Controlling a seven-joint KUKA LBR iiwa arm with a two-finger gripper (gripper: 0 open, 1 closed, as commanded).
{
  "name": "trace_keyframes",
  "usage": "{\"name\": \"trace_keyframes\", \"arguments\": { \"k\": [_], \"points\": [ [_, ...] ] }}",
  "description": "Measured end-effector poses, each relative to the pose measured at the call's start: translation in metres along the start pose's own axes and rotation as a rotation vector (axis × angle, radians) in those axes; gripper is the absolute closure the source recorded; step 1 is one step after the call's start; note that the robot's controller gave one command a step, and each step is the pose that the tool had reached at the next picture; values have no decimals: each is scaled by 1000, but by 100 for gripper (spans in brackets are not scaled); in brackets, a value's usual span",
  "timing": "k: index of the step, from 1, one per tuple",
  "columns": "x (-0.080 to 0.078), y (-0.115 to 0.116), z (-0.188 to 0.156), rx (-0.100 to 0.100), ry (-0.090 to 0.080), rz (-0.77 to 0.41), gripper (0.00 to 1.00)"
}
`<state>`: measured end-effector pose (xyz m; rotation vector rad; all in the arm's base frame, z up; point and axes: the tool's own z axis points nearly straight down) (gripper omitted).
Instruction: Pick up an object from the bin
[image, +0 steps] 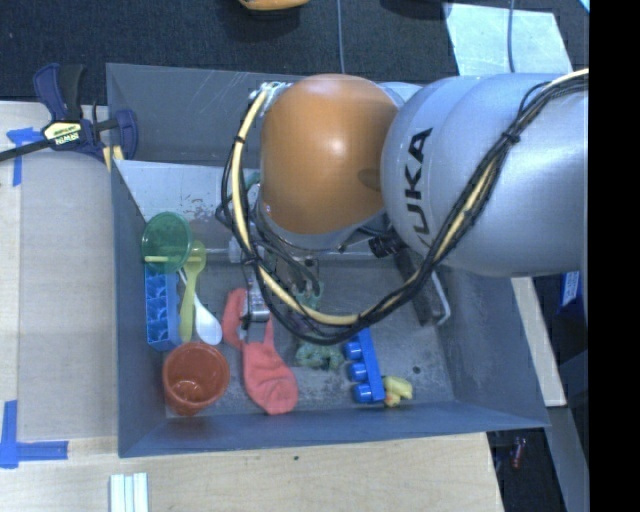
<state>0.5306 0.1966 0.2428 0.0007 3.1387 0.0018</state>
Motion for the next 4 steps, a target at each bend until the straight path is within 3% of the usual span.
{"name": "trace_keyframes", "arguments": {
  "k": [1, 2, 3, 4],
  "points": [
    [1, 18, 63, 0, -2, -149, 0],
    [19, 49, 83, -2, -7, -213, 0],
    [14, 49, 126, 1, -7, -440, 0],
    [26, 38, 163, 0, -17, -862, 0]
  ]
}}
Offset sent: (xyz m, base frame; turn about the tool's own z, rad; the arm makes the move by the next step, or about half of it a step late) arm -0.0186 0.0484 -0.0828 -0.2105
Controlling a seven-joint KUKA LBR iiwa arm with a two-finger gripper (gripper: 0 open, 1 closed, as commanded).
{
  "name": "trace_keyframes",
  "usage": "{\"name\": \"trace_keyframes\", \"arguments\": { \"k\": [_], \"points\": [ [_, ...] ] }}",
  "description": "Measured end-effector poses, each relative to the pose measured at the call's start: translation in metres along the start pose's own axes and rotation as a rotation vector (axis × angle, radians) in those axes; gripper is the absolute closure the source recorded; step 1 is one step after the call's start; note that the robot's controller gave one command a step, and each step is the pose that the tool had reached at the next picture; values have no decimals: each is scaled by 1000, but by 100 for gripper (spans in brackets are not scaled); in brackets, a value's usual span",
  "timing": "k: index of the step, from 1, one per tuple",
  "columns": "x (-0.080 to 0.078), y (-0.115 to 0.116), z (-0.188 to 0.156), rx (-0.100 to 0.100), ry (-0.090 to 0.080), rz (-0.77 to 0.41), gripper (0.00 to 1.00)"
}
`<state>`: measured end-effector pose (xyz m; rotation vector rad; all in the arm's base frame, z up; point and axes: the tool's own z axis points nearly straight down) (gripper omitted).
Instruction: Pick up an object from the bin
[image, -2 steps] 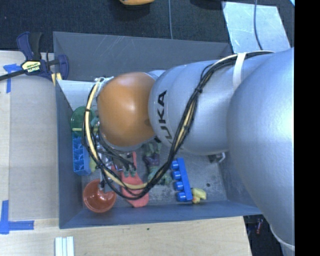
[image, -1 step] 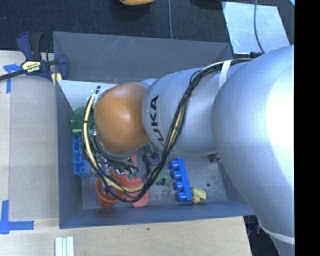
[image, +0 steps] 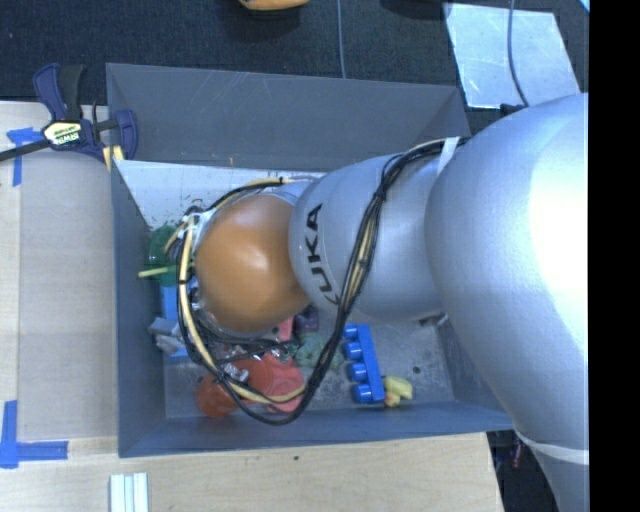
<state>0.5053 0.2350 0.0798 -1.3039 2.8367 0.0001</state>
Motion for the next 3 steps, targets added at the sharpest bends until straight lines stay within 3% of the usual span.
{"name": "trace_keyframes", "arguments": {
  "k": [1, 3],
  "points": [
    [20, -3, 3, 2, -8, 85, 100],
    [21, -3, -7, 0, -2, 85, 100]
  ]
}}
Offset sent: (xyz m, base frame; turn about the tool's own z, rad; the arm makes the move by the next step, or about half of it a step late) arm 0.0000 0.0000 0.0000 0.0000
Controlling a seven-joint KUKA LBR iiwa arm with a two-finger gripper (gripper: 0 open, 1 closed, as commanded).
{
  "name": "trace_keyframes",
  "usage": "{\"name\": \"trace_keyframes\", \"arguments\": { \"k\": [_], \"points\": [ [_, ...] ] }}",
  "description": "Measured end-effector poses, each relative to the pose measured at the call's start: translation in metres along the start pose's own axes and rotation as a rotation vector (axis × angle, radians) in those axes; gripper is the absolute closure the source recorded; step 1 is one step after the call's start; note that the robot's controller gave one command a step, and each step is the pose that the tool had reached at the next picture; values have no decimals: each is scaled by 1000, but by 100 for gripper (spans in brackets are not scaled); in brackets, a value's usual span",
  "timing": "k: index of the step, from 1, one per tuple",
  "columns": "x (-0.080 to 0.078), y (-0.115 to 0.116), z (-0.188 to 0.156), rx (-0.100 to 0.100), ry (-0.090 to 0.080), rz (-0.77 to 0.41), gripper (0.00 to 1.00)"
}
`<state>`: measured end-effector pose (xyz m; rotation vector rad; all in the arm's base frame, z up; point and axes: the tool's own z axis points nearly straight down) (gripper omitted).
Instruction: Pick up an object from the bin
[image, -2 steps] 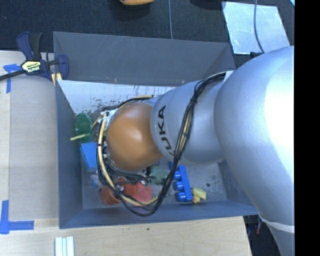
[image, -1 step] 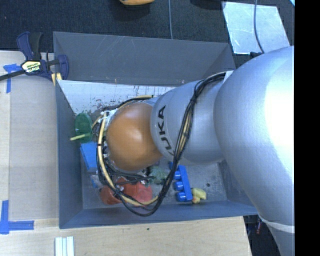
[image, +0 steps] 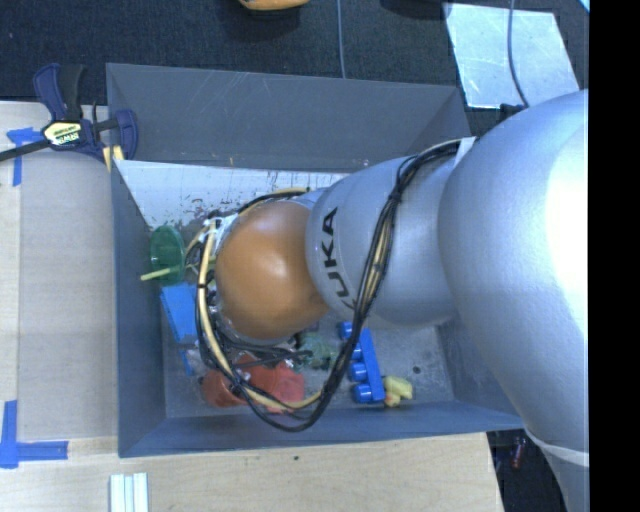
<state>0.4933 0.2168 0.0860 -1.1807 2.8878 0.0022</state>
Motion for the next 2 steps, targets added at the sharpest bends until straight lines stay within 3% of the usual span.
{"name": "trace_keyframes", "arguments": {
  "k": [2],
  "points": [
    [-1, 0, -31, 1, -3, 1, 100]
  ]
}}
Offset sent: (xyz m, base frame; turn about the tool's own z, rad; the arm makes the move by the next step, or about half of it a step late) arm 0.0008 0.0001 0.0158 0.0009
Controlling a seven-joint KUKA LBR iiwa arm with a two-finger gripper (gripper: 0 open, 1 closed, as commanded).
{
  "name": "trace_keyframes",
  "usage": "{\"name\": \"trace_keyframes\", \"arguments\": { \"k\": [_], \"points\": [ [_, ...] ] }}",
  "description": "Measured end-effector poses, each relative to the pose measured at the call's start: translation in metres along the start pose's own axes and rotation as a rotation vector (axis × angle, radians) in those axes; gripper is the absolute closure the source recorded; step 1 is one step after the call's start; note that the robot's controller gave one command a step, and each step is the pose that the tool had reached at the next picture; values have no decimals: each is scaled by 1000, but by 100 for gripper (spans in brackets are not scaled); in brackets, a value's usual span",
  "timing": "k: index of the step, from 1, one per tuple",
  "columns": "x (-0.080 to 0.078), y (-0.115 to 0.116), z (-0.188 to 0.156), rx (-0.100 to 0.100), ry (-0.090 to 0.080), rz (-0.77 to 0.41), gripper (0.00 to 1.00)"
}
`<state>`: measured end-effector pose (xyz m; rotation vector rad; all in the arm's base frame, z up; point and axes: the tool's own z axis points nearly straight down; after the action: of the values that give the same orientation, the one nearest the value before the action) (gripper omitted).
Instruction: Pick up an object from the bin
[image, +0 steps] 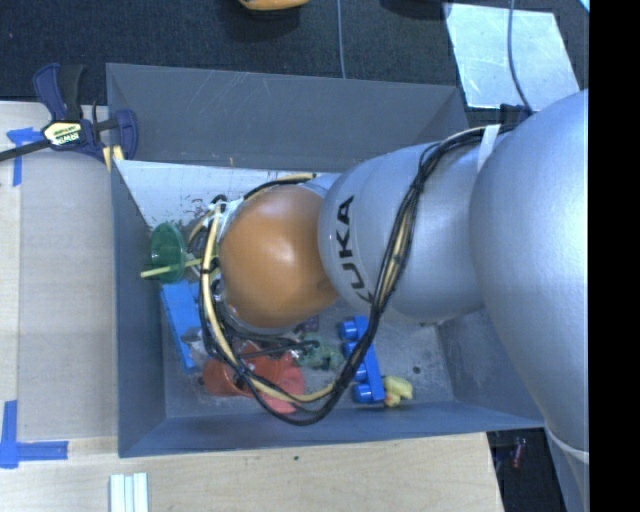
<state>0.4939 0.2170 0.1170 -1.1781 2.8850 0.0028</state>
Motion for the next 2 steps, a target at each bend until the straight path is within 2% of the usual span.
{"name": "trace_keyframes", "arguments": {
  "k": [1, 2],
  "points": [
    [-1, 0, -8, 1, -5, 2, 100],
    [-1, 0, -23, 0, -2, 2, 100]
  ]
}}
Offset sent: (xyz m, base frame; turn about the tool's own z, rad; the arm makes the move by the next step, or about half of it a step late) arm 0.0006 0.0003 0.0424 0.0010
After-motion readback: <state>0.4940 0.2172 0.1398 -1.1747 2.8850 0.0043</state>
